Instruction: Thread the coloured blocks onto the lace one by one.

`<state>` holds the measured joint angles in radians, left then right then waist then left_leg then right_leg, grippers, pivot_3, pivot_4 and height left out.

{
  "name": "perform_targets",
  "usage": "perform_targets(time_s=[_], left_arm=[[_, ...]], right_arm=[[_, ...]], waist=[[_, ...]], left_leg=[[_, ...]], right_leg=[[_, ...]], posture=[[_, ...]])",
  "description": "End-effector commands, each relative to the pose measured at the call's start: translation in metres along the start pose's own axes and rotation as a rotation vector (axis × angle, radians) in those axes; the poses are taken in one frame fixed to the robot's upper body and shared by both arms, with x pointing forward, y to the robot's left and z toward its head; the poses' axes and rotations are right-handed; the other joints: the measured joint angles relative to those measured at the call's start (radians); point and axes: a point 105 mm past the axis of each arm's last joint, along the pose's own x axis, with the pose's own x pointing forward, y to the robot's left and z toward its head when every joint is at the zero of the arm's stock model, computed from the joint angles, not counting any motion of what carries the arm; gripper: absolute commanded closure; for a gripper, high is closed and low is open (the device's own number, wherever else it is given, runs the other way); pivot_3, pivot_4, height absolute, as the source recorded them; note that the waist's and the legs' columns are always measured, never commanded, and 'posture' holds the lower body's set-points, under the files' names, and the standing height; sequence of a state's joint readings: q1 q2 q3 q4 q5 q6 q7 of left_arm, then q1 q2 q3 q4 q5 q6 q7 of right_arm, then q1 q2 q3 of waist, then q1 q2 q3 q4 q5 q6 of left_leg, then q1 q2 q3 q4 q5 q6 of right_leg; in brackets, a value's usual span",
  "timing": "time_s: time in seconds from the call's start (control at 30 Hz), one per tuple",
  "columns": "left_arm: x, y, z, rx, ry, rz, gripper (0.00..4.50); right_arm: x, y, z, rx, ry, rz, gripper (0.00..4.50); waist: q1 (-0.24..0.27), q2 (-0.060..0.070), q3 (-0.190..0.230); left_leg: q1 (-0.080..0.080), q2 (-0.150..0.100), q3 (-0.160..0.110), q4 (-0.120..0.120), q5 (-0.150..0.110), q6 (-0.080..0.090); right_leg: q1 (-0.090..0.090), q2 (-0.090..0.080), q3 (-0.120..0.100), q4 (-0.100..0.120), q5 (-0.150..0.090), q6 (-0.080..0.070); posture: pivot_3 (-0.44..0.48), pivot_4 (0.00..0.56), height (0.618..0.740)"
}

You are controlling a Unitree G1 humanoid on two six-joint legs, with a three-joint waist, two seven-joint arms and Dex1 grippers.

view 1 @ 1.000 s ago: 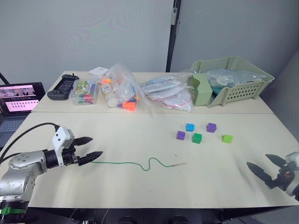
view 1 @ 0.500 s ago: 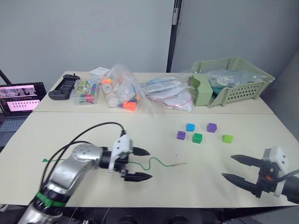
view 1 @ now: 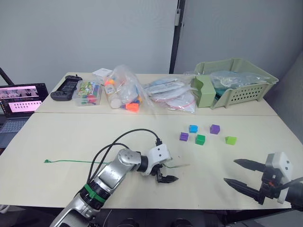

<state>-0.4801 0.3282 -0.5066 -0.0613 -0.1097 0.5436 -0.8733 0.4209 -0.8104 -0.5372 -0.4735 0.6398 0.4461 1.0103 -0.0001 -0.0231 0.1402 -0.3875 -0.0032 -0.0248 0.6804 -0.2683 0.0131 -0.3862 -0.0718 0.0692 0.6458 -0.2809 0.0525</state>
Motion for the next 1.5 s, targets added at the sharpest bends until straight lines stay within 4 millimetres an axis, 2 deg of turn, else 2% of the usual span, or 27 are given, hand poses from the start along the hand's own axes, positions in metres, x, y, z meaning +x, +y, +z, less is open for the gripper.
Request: perform_targets(time_s=[0.03, 0.2, 0.23, 0.43, 0.57, 0.63, 0.67, 0.83, 1.0, 1.13, 1.2, 1.37, 1.5], left_arm=[[0.008, -0.006, -0.005, -0.012, 0.021, -0.037, 0.03], [0.013, -0.006, -0.023, -0.027, 0.058, -0.054, 0.03], [0.013, -0.008, -0.025, -0.031, 0.063, -0.069, 0.56], [0.013, -0.013, -0.035, -0.061, 0.075, -0.117, 2.38], [0.015, -0.013, -0.037, -0.06, 0.075, -0.125, 3.8], [0.015, -0.012, -0.038, -0.058, 0.079, -0.122, 4.35], [0.015, -0.011, -0.039, -0.056, 0.078, -0.12, 4.47], [0.016, -0.01, -0.031, -0.054, 0.034, -0.129, 4.47], [0.007, -0.005, -0.022, -0.062, -0.016, -0.135, 4.47], [-0.033, 0.008, 0.006, 0.008, -0.099, -0.171, 4.47], [-0.048, 0.01, 0.013, 0.035, -0.118, -0.196, 4.47], [-0.101, 0.019, 0.013, 0.106, -0.06, -0.198, 4.47], [-0.122, 0.023, 0.009, 0.131, -0.036, -0.161, 4.47]], right_arm=[[-0.004, -0.002, 0.011, -0.047, -0.022, -0.034, 0.0], [-0.006, -0.004, 0.014, -0.052, -0.03, -0.055, 0.0], [-0.006, -0.005, 0.014, -0.054, -0.03, -0.06, 0.0], [-0.01, -0.007, 0.016, -0.061, -0.033, -0.077, 0.0], [-0.01, -0.008, 0.015, -0.062, -0.033, -0.081, 0.0], [-0.009, -0.009, 0.015, -0.062, -0.035, -0.083, 0.0], [-0.009, -0.009, 0.015, -0.061, -0.036, -0.084, 0.0], [-0.008, -0.01, 0.013, -0.056, -0.042, -0.094, 0.0], [-0.006, -0.012, 0.013, -0.05, -0.057, -0.116, 0.0], [-0.002, -0.015, 0.009, -0.029, -0.073, -0.186, 0.0], [0.0, -0.014, 0.008, -0.026, -0.082, -0.204, 0.0], [0.009, -0.02, 0.009, -0.009, -0.13, -0.366, 0.0], [0.014, -0.031, 0.006, 0.008, -0.142, -0.528, 0.0]], waist=[[0.001, 0.0, 0.0], [0.01, 0.0, 0.0], [0.011, 0.0, 0.0], [0.01, 0.001, -0.001], [0.012, 0.001, -0.001], [0.012, 0.001, -0.001], [0.012, 0.001, -0.001], [0.013, 0.001, -0.001], [0.011, 0.001, -0.001], [0.002, 0.001, 0.0], [-0.002, 0.001, 0.0], [-0.009, 0.002, -0.001], [-0.011, 0.002, 0.0]], left_leg=[[0.0, 0.0, 0.0, 0.0, 0.0, 0.0], [0.002, 0.0, 0.0, 0.0, 0.001, 0.001], [0.003, 0.0, 0.0, 0.0, 0.001, 0.001], [0.004, 0.0, 0.0, -0.001, 0.001, 0.001], [0.004, 0.0, 0.0, -0.001, 0.001, 0.001], [0.004, 0.0, 0.0, -0.001, 0.001, 0.001], [0.004, 0.0, 0.0, -0.001, 0.001, 0.001], [0.006, 0.0, -0.001, -0.001, 0.001, 0.001], [0.009, 0.0, -0.001, -0.001, 0.0, 0.001], [0.009, 0.001, -0.001, -0.002, 0.0, 0.001], [0.007, 0.001, -0.001, -0.002, 0.0, 0.001], [0.001, 0.001, 0.0, -0.001, 0.001, 0.001], [0.0, 0.0, 0.0, -0.002, 0.001, 0.001]], right_leg=[[0.0, 0.0, 0.0, 0.0, 0.0, 0.0], [0.002, 0.0, 0.0, 0.0, 0.0, 0.0], [0.003, 0.0, 0.0, -0.001, 0.0, 0.0], [0.005, 0.0, 0.0, -0.002, 0.0, 0.0], [0.005, 0.0, 0.0, -0.002, 0.0, 0.0], [0.006, 0.0, 0.0, -0.002, 0.0, 0.0], [0.006, 0.0, 0.0, -0.002, 0.0, 0.0], [0.01, 0.0, -0.001, -0.004, 0.0, 0.0], [0.014, -0.001, -0.001, -0.007, -0.001, 0.002], [0.012, 0.0, -0.001, -0.006, -0.001, 0.002], [0.01, 0.0, -0.001, -0.005, -0.001, 0.002], [0.0, -0.001, 0.0, 0.0, -0.001, 0.001], [-0.001, -0.003, 0.0, 0.001, -0.001, 0.001]], posture=[[0.0, 0.15, 0.74], [0.0, 0.15, 0.74], [0.0, 0.15, 0.74], [0.0, 0.15, 0.74], [0.0, 0.15, 0.74], [0.0, 0.15, 0.74], [0.0, 0.15, 0.74], [0.0, 0.15, 0.74], [0.0, 0.15, 0.74], [0.0, 0.15, 0.74], [0.0, 0.15, 0.74], [0.0, 0.15, 0.74], [0.0, 0.15, 0.74]])
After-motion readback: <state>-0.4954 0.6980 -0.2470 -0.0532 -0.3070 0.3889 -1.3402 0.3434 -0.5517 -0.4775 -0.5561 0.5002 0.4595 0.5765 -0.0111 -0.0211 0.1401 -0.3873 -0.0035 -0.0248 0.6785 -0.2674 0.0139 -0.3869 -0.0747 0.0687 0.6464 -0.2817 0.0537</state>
